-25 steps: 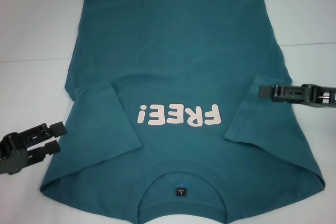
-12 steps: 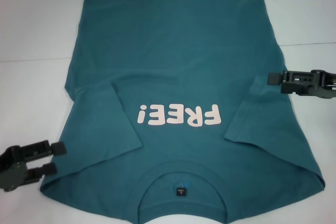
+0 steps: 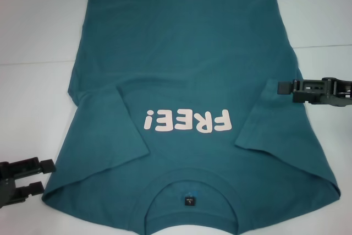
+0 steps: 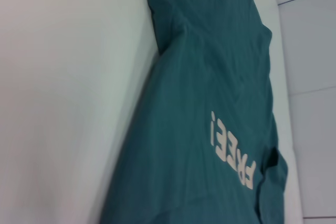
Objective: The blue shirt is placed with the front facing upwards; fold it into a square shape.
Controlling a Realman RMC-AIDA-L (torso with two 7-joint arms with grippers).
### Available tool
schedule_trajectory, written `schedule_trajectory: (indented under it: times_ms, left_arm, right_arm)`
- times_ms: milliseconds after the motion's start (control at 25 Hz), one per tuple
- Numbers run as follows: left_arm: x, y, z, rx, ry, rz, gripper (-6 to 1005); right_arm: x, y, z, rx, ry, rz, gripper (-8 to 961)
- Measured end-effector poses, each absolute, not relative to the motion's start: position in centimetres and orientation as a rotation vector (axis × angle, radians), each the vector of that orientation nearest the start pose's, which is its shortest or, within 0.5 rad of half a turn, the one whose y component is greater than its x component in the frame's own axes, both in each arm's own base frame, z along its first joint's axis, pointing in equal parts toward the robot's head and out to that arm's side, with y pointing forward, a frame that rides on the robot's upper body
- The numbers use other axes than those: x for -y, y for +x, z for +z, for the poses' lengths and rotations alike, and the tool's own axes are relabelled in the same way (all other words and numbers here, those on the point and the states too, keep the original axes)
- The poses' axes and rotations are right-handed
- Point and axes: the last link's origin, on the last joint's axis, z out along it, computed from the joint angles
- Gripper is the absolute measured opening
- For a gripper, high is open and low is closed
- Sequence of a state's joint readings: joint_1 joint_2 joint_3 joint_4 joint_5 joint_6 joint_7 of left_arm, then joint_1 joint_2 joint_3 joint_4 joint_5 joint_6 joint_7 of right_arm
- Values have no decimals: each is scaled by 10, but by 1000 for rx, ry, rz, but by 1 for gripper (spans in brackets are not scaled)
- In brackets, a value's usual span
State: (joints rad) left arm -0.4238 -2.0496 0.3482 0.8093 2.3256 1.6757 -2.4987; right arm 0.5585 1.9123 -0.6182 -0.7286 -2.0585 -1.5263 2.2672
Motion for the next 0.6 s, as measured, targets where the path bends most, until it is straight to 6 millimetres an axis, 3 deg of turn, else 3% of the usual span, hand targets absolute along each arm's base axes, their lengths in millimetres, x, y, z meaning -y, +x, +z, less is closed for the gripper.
schedule_trajectory:
  times_ms: [320, 600]
  left_arm:
    - [-291, -339, 58, -2413, 2198, 753, 765]
    - [-295, -345, 57, -2498, 2158, 735, 764]
  right_arm:
    - [-366, 285, 87, -1614, -2261, 709, 945]
    - [-366, 284, 86, -1615, -2265, 711, 945]
